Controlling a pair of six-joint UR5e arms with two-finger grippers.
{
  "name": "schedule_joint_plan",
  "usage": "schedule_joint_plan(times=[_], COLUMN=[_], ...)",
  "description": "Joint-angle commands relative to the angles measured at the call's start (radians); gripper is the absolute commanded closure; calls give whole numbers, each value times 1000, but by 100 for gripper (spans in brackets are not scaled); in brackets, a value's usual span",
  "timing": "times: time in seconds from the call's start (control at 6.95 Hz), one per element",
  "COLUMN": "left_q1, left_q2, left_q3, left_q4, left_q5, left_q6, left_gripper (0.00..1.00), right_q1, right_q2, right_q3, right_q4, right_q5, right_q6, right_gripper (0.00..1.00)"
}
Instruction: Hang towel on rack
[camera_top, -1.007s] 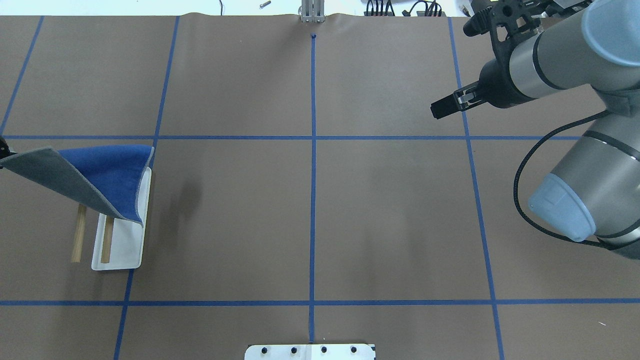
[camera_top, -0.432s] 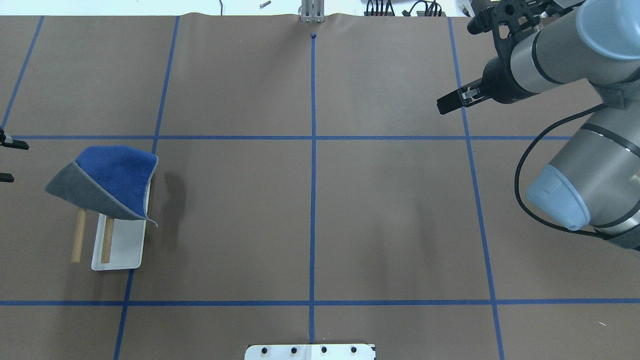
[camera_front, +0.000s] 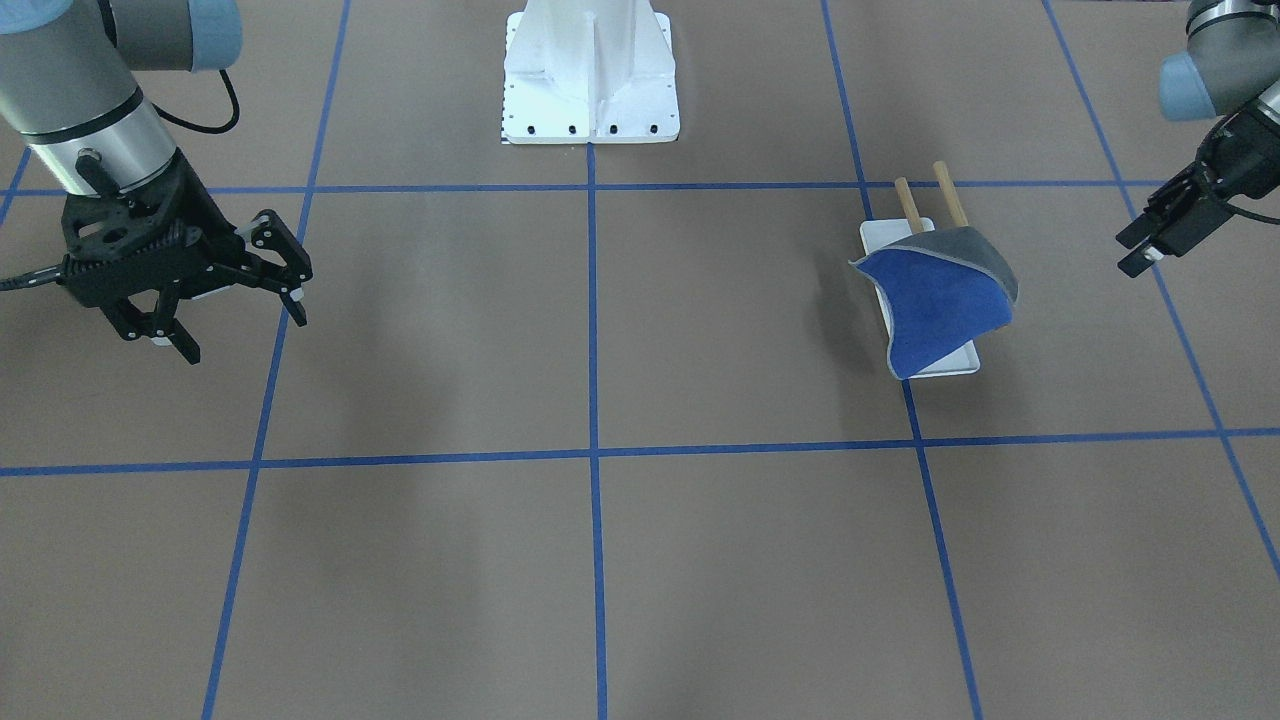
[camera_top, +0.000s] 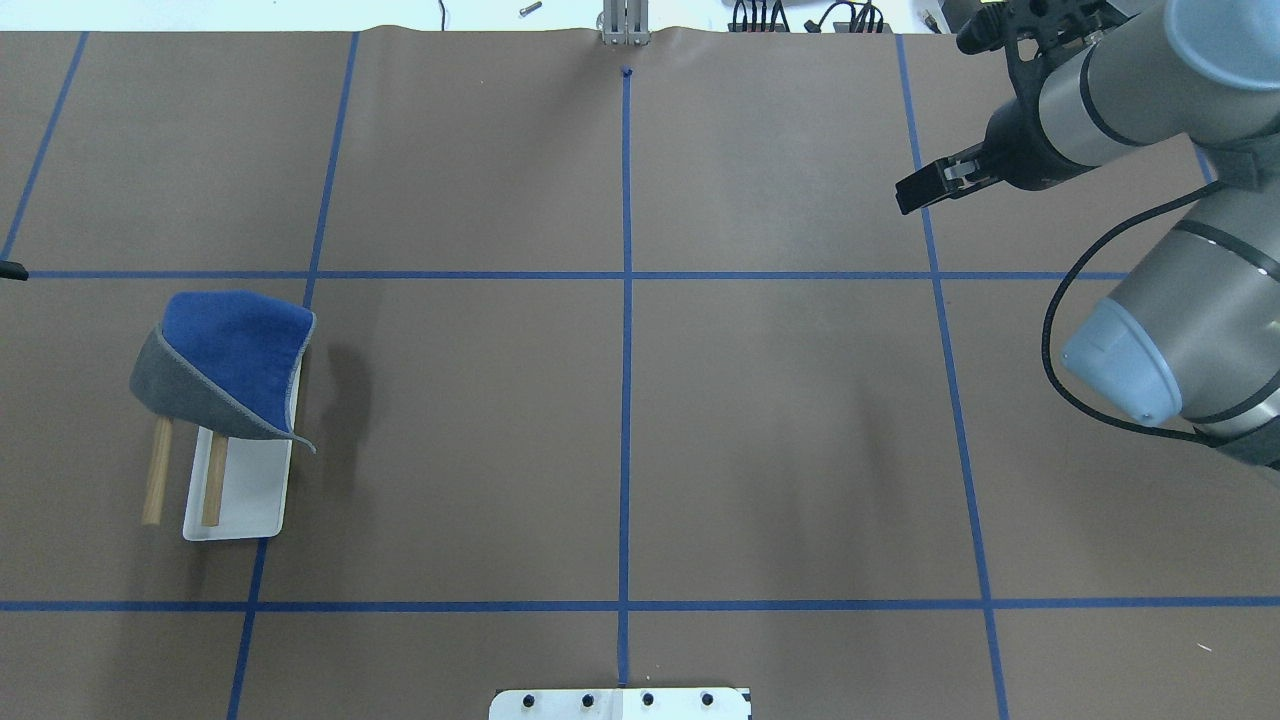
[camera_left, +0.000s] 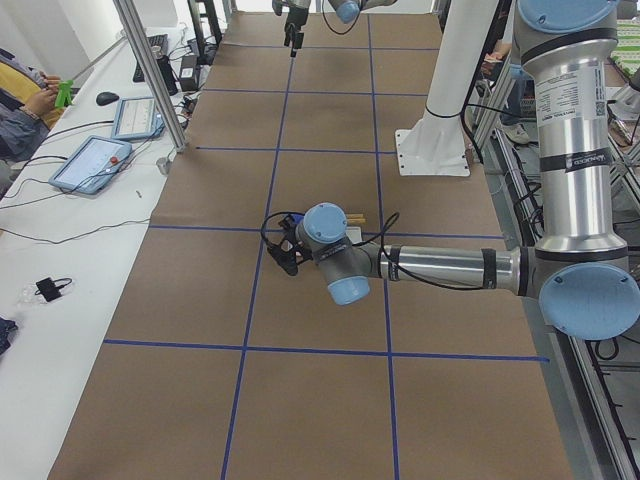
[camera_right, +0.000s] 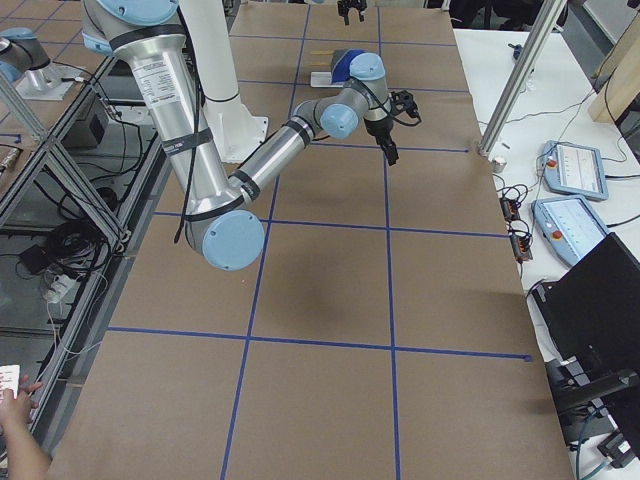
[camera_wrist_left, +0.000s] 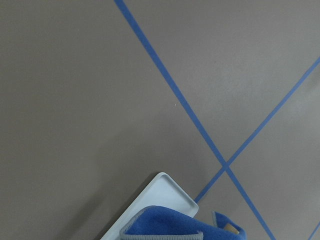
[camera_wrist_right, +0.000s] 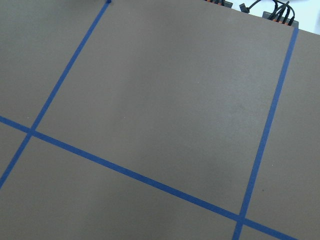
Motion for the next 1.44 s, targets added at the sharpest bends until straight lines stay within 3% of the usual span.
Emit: schedule_joint_plan(times=[0.0,0.14,0.29,0.43,0.58,0.72,0.86,1.29], left_q1=[-112,-157,-160,-162,-165,-168,-166,-169], left_q2=[-4,-4,-5,-5,-13,-25,-34,-35], left_q3=[21,43,43,43,34,29,17,-109], left_q4=[8,77,165,257,397,558,697,1025], left_q5=[22,74,217,304,323,300,215,87], left_q6=[421,717,979,1216,1426,1523,1563,1642], left_gripper=[2,2,2,2,2,2,2,2], right_q1=[138,227,310,381,431,436,433,430], right_q2=[-60,-101,-153,-192,-222,-255,-253,-252], right_q3=[-61,-119,-167,-234,-317,-371,-384,-369], right_q4=[-2,0,-2,-2,-8,-12,-87,-172], right_q5=[105,171,221,264,286,268,230,219], right_q6=[-39,-124,-298,-410,-558,-590,-607,-665], right_gripper=[0,0,0,0,0,0,0,0])
